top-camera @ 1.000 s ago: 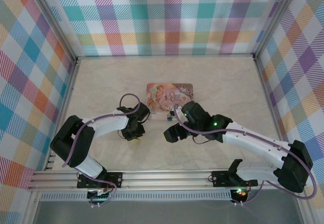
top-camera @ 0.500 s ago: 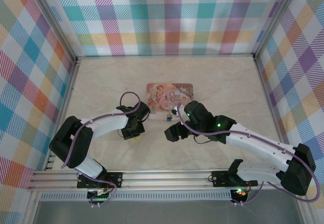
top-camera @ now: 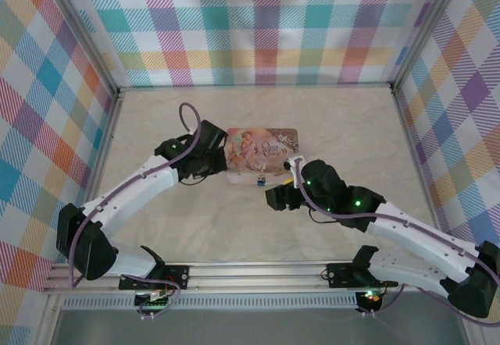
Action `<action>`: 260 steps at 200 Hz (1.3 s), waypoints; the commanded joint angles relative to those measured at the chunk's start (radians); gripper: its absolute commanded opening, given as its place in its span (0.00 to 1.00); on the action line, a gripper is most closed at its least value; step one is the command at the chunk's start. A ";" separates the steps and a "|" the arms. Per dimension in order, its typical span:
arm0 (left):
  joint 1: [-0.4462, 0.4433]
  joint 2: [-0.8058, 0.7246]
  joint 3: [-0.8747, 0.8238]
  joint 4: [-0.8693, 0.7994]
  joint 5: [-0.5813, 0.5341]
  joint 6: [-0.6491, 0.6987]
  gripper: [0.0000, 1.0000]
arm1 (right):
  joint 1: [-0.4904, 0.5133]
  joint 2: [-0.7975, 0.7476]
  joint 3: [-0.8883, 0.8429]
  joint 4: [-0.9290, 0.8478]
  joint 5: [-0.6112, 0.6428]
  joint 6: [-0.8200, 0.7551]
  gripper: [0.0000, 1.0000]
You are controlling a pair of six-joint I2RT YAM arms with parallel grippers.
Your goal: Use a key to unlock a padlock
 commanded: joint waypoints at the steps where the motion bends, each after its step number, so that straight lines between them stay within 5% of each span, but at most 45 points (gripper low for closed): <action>1: -0.007 0.001 0.089 0.011 0.113 0.092 0.00 | -0.021 -0.045 0.021 0.018 0.115 0.038 0.76; 109: -0.007 0.050 0.250 0.154 0.445 0.159 0.00 | -0.176 0.065 0.179 0.112 -0.121 0.085 0.63; 203: -0.009 0.009 0.205 0.185 0.487 0.144 0.00 | -0.220 0.191 0.236 0.236 -0.360 0.141 0.52; 260: -0.009 0.003 0.193 0.196 0.491 0.127 0.00 | -0.218 0.256 0.215 0.338 -0.395 0.162 0.48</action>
